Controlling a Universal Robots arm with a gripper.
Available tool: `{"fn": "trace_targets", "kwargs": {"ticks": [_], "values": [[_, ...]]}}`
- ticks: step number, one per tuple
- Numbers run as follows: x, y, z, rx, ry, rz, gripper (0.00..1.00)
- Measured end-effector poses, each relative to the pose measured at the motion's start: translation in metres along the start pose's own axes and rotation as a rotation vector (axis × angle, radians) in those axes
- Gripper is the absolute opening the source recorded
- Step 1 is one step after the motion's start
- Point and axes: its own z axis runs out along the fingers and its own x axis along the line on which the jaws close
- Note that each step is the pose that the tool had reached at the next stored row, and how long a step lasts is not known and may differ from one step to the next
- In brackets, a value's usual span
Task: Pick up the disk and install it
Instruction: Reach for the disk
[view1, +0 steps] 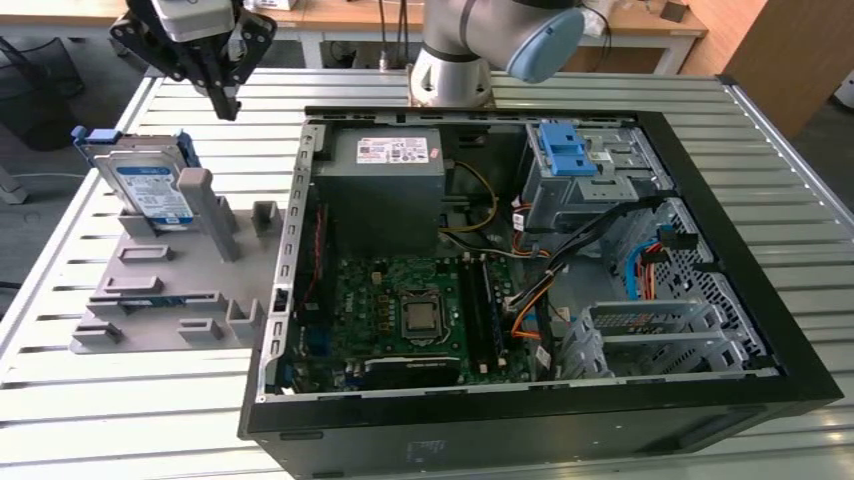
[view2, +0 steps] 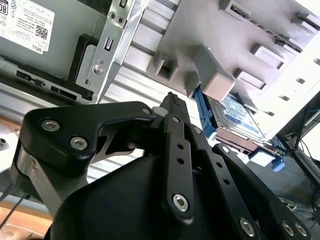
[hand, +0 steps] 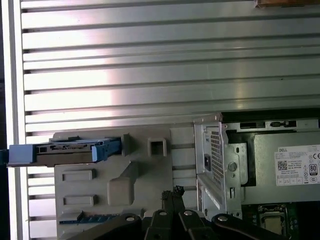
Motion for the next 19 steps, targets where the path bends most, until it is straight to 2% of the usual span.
{"fn": "trace_targets", "kwargs": {"ticks": [14, 19], "values": [[0.0289, 0.0023, 0.0009, 0.0000, 0.0001, 0.000, 0.11], [0.0442, 0.0017, 0.0015, 0.0001, 0.0002, 0.000, 0.11]]}}
